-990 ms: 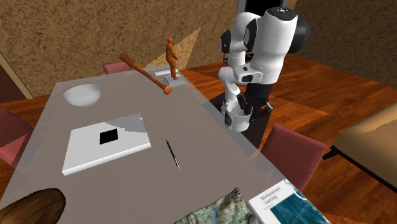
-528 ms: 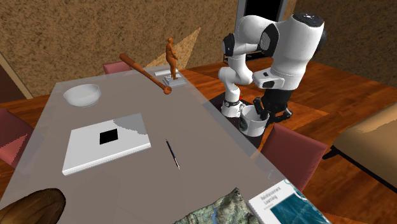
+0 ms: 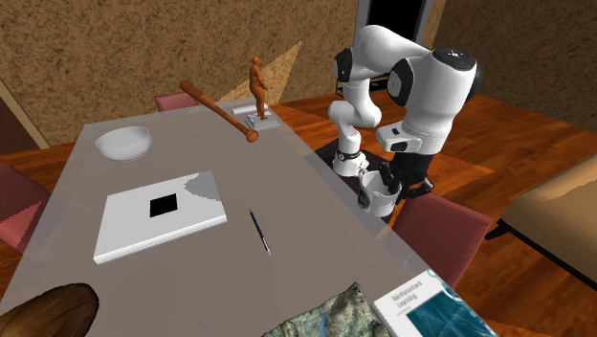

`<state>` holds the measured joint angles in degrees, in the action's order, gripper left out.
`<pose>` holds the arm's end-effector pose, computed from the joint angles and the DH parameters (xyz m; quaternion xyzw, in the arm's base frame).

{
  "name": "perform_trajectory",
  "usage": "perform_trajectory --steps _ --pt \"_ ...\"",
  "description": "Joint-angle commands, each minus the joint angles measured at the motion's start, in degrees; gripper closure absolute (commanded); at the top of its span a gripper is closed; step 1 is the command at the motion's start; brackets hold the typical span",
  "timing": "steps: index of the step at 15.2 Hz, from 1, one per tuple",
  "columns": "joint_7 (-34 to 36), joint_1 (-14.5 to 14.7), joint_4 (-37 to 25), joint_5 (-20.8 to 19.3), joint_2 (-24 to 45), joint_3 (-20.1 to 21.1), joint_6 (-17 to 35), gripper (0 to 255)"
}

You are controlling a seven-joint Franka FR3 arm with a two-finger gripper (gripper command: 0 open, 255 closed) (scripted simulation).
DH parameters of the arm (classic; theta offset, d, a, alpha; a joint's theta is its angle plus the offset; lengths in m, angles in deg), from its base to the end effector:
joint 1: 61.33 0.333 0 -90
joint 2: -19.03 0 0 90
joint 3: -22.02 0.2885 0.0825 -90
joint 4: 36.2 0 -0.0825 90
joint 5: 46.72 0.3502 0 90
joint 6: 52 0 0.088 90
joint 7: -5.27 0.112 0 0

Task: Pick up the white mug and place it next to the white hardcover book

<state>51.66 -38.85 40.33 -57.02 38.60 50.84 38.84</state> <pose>0.4267 0.4272 0.5224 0.9990 0.0362 -0.0106 0.0249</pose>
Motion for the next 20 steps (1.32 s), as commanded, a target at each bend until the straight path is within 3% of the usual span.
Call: perform_trajectory --steps 1,15,20 --pt "-0.1 -0.4 2.3 0.2 -0.6 0.0 1.8 255" --pt "0.6 -1.5 13.8 0.0 -0.6 -0.4 13.2 255" --pt "0.6 -1.5 13.8 0.0 -0.6 -0.4 13.2 255"
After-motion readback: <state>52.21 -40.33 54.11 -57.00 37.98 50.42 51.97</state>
